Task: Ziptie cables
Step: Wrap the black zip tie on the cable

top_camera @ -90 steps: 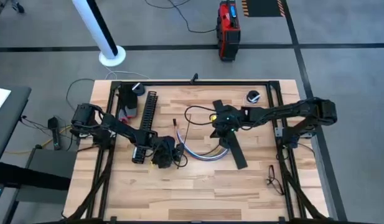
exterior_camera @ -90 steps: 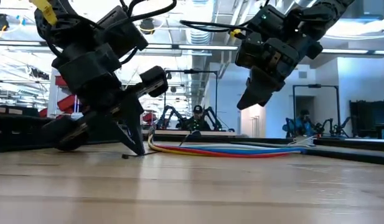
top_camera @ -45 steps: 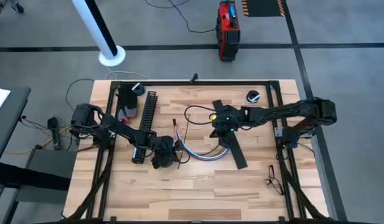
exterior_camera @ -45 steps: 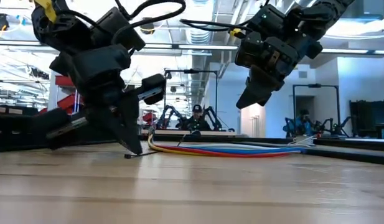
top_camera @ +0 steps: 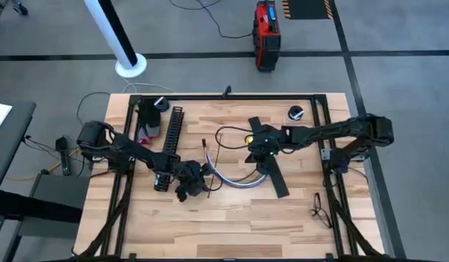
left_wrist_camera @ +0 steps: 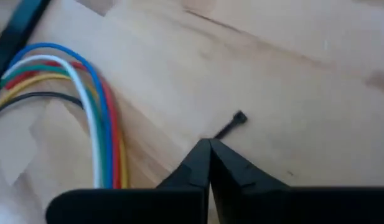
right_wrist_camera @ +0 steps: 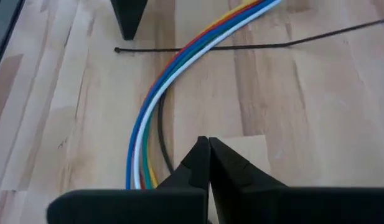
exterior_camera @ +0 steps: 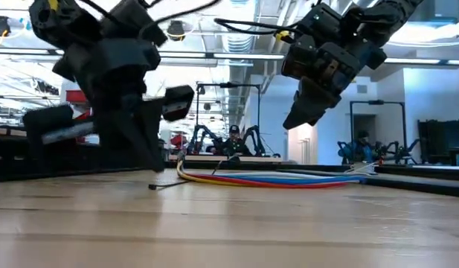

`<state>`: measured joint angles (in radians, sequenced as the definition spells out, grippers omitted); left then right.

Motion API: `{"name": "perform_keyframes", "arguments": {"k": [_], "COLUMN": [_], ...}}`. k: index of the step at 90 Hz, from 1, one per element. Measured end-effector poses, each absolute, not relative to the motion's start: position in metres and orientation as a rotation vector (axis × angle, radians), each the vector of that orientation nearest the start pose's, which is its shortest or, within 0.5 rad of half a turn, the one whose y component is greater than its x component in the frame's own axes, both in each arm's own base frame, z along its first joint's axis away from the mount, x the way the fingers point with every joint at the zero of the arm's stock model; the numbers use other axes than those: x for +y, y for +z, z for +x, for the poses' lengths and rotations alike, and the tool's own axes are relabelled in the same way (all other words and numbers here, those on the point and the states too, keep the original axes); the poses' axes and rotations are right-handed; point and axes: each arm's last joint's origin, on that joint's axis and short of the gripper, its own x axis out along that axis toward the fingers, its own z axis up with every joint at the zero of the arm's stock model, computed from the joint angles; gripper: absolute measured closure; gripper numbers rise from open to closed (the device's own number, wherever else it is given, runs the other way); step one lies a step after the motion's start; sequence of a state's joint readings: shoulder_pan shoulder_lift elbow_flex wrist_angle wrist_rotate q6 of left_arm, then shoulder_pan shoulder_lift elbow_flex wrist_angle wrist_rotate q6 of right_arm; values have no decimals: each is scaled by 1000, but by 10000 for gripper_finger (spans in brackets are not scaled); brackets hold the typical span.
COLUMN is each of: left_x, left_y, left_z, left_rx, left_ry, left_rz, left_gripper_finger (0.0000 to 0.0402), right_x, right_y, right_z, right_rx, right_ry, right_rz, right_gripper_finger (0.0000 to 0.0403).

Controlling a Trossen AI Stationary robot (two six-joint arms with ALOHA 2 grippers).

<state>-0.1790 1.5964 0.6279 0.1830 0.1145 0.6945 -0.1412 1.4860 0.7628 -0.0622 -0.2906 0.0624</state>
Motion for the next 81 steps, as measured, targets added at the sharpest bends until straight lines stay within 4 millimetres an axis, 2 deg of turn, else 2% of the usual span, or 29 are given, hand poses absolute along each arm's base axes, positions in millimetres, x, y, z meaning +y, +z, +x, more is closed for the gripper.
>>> {"name": "perform_keyframes", "arguments": {"k": [15, 27, 45, 54, 67, 81], "left_x": [-50, -42, -19, -1, 34, 75], "left_y": [151, 153, 154, 156, 155, 169], "left_z": [275, 264, 250, 247, 244, 244], "left_rx": [640, 624, 417, 345, 369, 293], "left_ry": [-391, -296, -154, -93, -2, 38], "left_rz": [460, 374, 165, 58, -114, -208], "left_gripper_finger": [401, 401, 401, 401, 401, 401], "right_x": [-24, -20, -13, -11, -11, -11], "right_y": [184, 187, 189, 190, 192, 192], "right_z": [290, 293, 295, 296, 297, 298], "right_rx": [742, 702, 674, 658, 643, 636], "right_ry": [163, 183, 213, 221, 214, 203], "right_rz": [172, 147, 116, 110, 118, 137], "right_gripper_finger": [403, 403, 403, 403, 403, 403]}}
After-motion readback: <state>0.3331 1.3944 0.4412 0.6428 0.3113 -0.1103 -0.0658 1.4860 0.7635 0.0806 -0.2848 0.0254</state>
